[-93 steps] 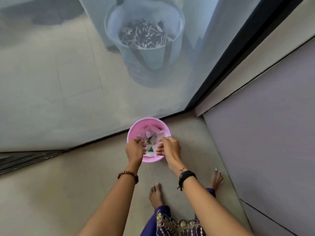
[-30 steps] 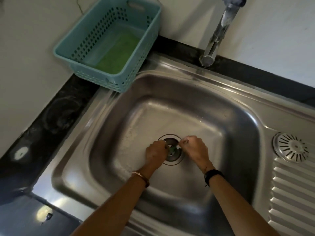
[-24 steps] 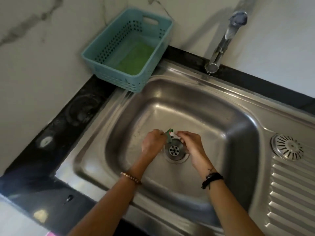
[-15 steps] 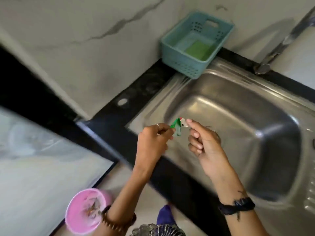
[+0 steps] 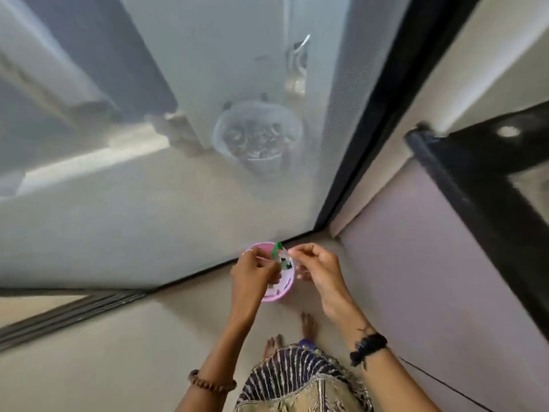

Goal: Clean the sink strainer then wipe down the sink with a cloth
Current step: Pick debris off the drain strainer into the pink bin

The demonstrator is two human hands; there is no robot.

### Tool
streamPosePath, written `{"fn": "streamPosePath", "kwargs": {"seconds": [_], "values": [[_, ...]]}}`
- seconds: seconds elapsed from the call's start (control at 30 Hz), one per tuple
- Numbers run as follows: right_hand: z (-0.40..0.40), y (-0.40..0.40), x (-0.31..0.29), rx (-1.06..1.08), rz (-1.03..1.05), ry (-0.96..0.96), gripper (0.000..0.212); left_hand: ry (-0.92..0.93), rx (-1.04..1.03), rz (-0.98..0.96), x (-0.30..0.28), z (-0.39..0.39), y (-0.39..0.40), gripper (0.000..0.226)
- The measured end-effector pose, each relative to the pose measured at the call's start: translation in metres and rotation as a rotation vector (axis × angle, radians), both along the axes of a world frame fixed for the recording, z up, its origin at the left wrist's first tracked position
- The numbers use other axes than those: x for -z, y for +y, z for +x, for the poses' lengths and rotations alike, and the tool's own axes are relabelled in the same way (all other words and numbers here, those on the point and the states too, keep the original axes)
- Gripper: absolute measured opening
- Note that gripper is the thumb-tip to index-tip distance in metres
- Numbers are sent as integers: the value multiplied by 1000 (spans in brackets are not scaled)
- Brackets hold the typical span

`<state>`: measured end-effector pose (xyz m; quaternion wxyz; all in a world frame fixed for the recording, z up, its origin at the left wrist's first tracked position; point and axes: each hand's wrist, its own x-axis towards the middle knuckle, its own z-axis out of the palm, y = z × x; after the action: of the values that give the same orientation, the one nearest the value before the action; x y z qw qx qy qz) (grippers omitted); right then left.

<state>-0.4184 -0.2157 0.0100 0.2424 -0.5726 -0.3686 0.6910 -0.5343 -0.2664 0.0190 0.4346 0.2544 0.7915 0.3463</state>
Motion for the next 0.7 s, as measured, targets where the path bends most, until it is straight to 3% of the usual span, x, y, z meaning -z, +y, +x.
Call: {"fn": "streamPosePath", "kwargs": {"seconds": [0.2, 0.4, 0.57, 0.7], "values": [[-45, 7, 168, -48, -6, -257, 25, -59, -114, -206, 170, -40, -3, 6], [-70, 15, 345, -177, -45, -432, 14, -46, -209, -316, 342, -59, -5, 14], [-88, 9, 414, -253, -139, -461, 22, -181, -182, -331, 413, -66, -3, 29], [-86, 9, 398, -119, -240, -385, 17, -291, -176, -327, 397, -65, 2, 28]]}}
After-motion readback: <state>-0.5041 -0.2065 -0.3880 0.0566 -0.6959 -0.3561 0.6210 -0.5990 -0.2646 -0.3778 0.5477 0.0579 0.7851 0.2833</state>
